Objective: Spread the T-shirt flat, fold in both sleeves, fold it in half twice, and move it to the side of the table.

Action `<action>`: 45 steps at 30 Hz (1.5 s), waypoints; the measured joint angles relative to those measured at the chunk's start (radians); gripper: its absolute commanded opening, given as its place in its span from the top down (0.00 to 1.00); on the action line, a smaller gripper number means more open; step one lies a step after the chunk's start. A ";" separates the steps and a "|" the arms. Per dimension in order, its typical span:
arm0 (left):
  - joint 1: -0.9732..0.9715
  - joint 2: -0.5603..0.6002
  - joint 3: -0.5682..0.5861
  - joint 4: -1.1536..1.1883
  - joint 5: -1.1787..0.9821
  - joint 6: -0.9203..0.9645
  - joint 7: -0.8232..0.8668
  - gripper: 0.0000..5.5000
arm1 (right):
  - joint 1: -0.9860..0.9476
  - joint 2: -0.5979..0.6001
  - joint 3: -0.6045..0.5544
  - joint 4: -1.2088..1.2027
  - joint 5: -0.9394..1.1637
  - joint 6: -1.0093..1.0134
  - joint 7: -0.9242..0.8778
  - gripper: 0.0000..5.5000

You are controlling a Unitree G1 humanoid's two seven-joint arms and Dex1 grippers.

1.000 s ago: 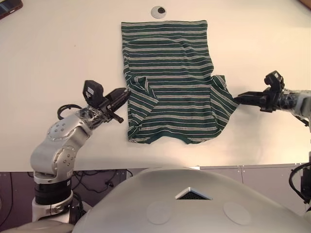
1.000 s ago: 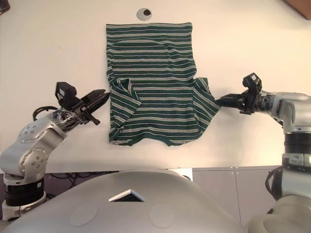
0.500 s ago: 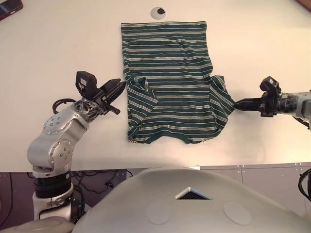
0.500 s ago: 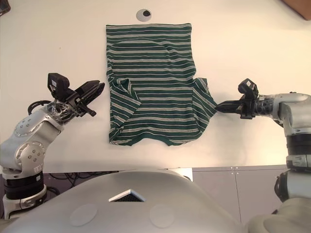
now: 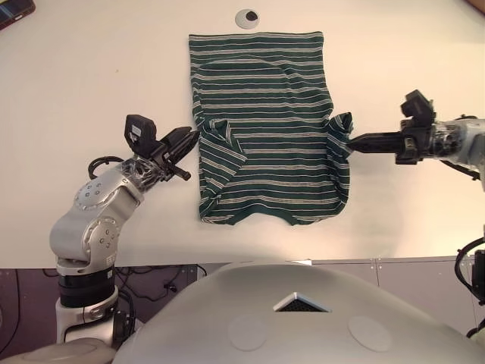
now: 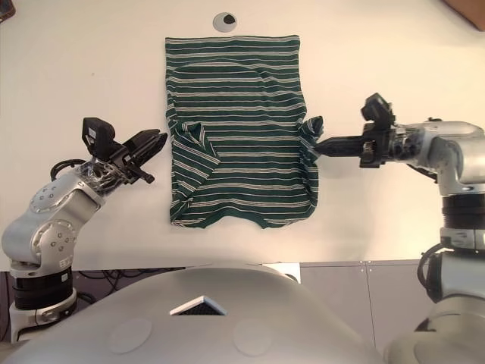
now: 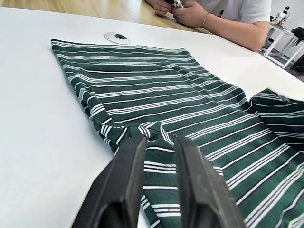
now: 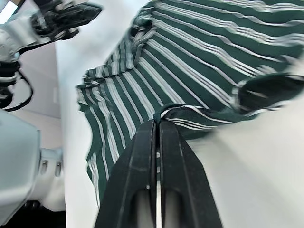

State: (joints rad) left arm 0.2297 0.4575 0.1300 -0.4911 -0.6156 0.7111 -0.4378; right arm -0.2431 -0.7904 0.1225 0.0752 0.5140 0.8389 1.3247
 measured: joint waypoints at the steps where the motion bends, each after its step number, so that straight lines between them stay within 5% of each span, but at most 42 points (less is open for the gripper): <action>1: -0.006 0.000 0.000 0.005 0.001 0.000 0.002 0.82 | 0.012 0.031 0.025 -0.016 -0.004 -0.001 -0.019 1.00; 7: -0.041 0.002 -0.009 0.022 0.021 0.001 0.002 0.82 | 0.066 0.110 0.131 -0.069 -0.069 -0.030 -0.126 0.82; 11: -0.022 0.035 -0.036 0.022 0.099 0.000 0.013 0.69 | 0.065 0.106 0.086 -0.085 -0.025 -0.030 -0.102 0.68; 16: 0.142 0.311 -0.132 -0.067 0.394 -0.219 -0.115 0.54 | 0.041 -0.052 -0.004 -0.081 -0.090 -0.333 0.037 0.54; 21: 0.246 0.517 -0.220 -0.038 0.618 -0.468 -0.258 0.54 | 0.080 -0.144 0.058 0.044 -0.301 -0.800 0.175 0.54; 27: 0.249 0.558 -0.304 -0.022 0.745 -0.655 -0.292 0.54 | 0.192 -0.168 0.112 0.141 -0.435 -1.259 0.155 0.54; 33: 0.225 0.525 -0.365 -0.029 0.779 -0.694 -0.295 0.54 | 0.208 -0.120 0.143 0.081 -0.479 -1.420 0.044 0.57; 45: 0.074 0.504 -0.479 0.026 0.812 -0.725 -0.396 0.86 | 0.179 -0.123 0.223 0.109 -0.535 -1.544 -0.033 0.91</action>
State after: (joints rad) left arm 0.3033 0.9619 -0.3492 -0.4649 0.1960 -0.0139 -0.8340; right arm -0.0640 -0.9137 0.3457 0.1843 -0.0207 -0.7055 1.2914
